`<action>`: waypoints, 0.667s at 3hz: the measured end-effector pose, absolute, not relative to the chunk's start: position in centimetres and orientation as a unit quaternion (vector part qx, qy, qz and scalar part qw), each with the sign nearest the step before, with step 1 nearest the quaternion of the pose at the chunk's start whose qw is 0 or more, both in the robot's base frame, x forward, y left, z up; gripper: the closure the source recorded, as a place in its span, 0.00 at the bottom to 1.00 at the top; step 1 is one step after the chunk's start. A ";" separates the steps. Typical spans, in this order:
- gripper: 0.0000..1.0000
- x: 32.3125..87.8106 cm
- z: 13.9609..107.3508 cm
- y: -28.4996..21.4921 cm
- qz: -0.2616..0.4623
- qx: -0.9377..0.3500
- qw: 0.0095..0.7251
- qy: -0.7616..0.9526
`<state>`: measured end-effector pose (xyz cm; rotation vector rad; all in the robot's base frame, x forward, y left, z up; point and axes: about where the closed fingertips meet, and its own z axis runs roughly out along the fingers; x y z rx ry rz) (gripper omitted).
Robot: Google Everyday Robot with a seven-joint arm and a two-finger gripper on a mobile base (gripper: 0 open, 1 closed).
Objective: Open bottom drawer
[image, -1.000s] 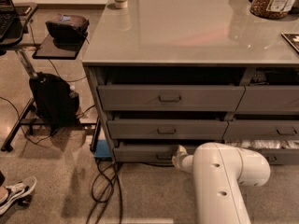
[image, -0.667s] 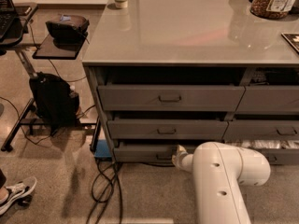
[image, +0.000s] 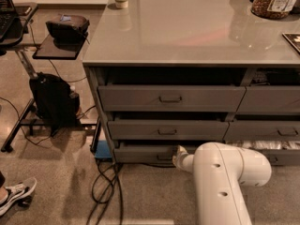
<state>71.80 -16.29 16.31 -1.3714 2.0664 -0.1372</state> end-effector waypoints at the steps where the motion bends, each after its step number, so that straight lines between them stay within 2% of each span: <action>1: 1.00 71.8 16.5 -16.3 -0.051 -0.523 0.321 0.788; 2: 1.00 72.1 17.2 -16.9 -0.055 -0.518 0.322 0.790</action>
Offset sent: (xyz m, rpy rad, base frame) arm -0.3717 0.0353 0.0572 -0.0174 0.5261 0.1245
